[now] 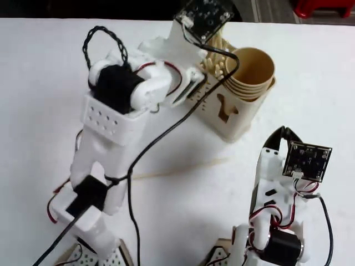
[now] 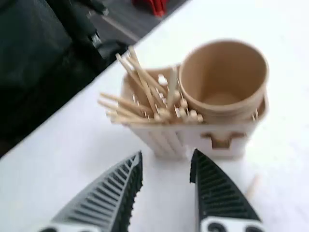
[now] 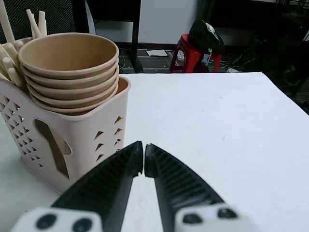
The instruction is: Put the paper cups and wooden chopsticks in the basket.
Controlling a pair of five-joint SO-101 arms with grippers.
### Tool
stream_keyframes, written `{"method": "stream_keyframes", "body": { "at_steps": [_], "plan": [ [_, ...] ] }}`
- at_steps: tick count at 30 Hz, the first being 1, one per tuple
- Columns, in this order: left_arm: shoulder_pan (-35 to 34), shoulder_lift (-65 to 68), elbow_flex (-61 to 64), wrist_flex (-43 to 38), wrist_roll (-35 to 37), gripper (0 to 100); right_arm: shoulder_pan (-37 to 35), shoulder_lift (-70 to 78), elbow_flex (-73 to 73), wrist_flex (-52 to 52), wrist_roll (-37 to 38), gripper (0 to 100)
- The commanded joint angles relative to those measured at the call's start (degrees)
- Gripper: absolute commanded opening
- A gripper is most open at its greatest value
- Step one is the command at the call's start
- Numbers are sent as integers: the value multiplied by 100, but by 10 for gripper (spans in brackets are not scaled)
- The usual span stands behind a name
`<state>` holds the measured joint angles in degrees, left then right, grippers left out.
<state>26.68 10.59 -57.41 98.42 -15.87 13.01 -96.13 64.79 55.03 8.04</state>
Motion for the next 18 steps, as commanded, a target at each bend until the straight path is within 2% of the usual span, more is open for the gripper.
{"method": "stream_keyframes", "body": {
  "at_steps": [1,7,12,15,18],
  "plan": [
    [40,-356,158,404,-53,172,31,-75,-44,-84,9,25],
    [426,-409,1714,378,-756,172,48,-75,-44,-84,9,25],
    [655,-400,2971,211,-774,172,48,-75,-35,-84,9,25],
    [708,-400,3912,-325,-774,172,48,-75,-35,-84,9,25],
    [716,-400,5029,-1240,-598,172,48,-75,-35,-84,9,25]
  ]
}}
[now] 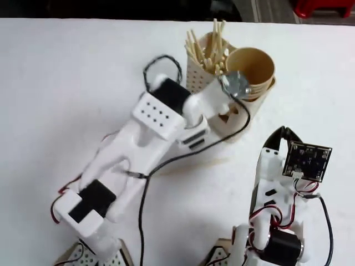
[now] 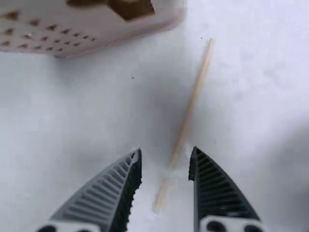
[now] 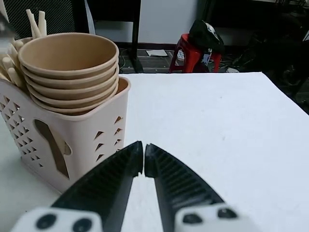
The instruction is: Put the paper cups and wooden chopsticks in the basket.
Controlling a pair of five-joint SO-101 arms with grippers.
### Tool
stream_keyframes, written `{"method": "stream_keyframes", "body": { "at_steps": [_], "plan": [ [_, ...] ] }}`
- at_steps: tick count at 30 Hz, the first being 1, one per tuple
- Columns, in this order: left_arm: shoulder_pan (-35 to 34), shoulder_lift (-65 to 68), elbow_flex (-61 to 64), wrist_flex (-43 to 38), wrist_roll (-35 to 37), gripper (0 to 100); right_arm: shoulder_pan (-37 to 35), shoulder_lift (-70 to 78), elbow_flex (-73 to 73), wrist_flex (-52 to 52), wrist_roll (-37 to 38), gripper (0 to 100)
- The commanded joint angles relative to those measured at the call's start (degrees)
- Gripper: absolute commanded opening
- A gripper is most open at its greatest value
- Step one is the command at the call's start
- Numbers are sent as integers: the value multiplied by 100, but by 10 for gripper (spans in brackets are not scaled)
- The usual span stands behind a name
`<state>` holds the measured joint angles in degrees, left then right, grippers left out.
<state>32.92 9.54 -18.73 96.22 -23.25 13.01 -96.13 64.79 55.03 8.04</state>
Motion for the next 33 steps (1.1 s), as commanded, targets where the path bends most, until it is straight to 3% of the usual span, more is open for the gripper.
{"method": "stream_keyframes", "body": {
  "at_steps": [1,6,17,27,33],
  "plan": [
    [92,-295,1530,-1336,176,172,48,-75,-35,-84,9,25],
    [400,-277,2840,-2453,202,172,48,-75,-35,-84,9,25],
    [576,-154,4062,-3710,211,172,48,-75,-35,-92,9,25],
    [585,1156,2954,-3015,202,27,48,-75,-35,-92,9,25],
    [593,1121,2760,-2321,167,23,48,-75,-35,-92,9,25]
  ]
}}
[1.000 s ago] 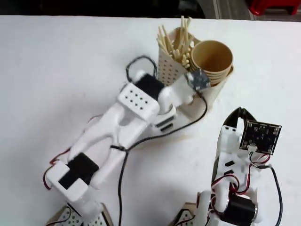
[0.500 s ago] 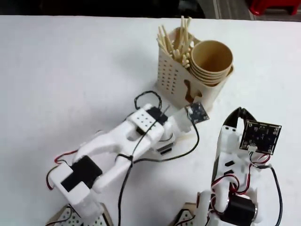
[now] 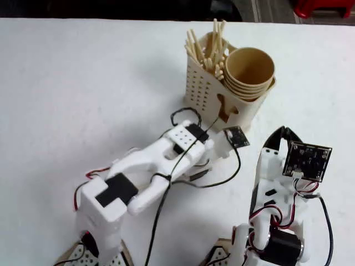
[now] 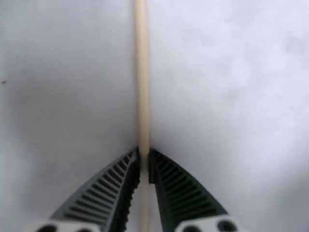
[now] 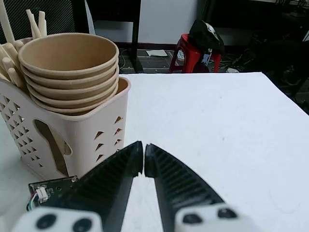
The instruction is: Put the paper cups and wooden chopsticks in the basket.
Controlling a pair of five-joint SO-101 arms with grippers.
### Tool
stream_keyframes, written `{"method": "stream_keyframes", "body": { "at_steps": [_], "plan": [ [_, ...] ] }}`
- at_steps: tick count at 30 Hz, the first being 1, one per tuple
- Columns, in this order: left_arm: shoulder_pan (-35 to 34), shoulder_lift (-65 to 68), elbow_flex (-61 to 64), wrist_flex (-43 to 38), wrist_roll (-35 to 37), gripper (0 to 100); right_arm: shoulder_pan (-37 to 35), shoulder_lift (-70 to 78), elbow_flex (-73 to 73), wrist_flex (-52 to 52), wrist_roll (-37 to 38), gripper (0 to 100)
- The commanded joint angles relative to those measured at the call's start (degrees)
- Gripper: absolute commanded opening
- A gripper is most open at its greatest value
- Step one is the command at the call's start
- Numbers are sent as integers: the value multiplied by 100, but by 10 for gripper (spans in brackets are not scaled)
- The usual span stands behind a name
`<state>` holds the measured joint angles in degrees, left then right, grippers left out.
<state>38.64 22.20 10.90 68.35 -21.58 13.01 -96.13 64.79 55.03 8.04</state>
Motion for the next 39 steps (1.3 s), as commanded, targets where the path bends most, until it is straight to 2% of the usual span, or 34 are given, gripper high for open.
{"method": "stream_keyframes", "body": {
  "at_steps": [1,12,19,23,28,34,39],
  "plan": [
    [22,-259,-193,607,-9,23,48,-75,-35,-92,9,25],
    [-84,-2308,-193,1943,-255,23,48,-75,-35,-92,9,25],
    [-681,-3389,-264,1996,-246,23,48,-75,-35,-92,9,25],
    [-910,-3749,-765,1934,-237,23,48,-75,-35,-84,9,25],
    [-866,-3873,-2242,1916,-237,23,48,-75,-35,-84,9,25],
    [-884,-3424,-3912,932,-229,23,48,-75,-35,-84,9,25],
    [-910,-2774,-4651,-352,431,23,22,-75,-35,-84,9,25]
  ]
}}
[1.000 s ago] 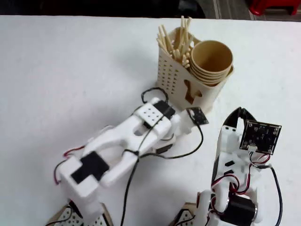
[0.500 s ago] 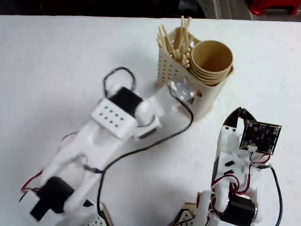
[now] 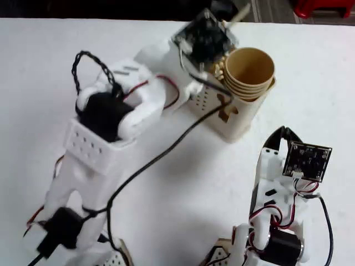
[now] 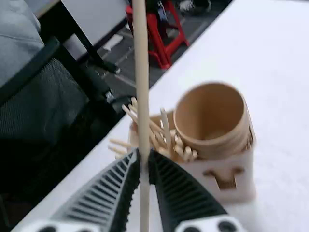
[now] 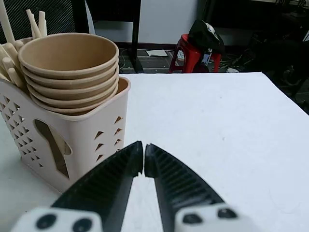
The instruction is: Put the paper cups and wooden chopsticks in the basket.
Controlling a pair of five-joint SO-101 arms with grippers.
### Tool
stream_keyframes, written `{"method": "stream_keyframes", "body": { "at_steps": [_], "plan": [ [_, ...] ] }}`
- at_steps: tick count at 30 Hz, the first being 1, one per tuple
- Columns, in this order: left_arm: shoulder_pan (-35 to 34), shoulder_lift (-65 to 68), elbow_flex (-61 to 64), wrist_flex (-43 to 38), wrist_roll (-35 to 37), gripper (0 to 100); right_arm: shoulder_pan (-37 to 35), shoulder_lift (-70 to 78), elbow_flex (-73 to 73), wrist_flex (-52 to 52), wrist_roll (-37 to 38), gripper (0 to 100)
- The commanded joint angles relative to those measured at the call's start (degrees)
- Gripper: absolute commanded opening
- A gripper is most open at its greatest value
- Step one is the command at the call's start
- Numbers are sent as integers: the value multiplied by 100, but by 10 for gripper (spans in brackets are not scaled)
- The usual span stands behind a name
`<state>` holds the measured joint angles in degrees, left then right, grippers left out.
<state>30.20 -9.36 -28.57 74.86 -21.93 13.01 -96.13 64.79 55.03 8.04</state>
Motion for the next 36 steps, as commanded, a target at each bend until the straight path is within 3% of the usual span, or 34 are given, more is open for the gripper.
{"method": "stream_keyframes", "body": {
  "at_steps": [1,9,15,22,28,36],
  "plan": [
    [-66,523,-818,-1248,563,23,22,-75,-35,-84,9,25],
    [-110,1657,-1371,-3262,932,23,22,-75,-35,-84,9,25],
    [-215,2484,-1345,-4132,1310,23,22,-75,-35,-84,9,25],
    [-409,2958,-1389,-3763,1688,33,22,-75,-35,-92,9,25],
    [-409,2554,-1389,-2875,1688,160,13,-75,-35,-92,9,25],
    [-365,1692,-1389,-2259,1653,137,13,-75,-35,-92,9,25]
  ]
}}
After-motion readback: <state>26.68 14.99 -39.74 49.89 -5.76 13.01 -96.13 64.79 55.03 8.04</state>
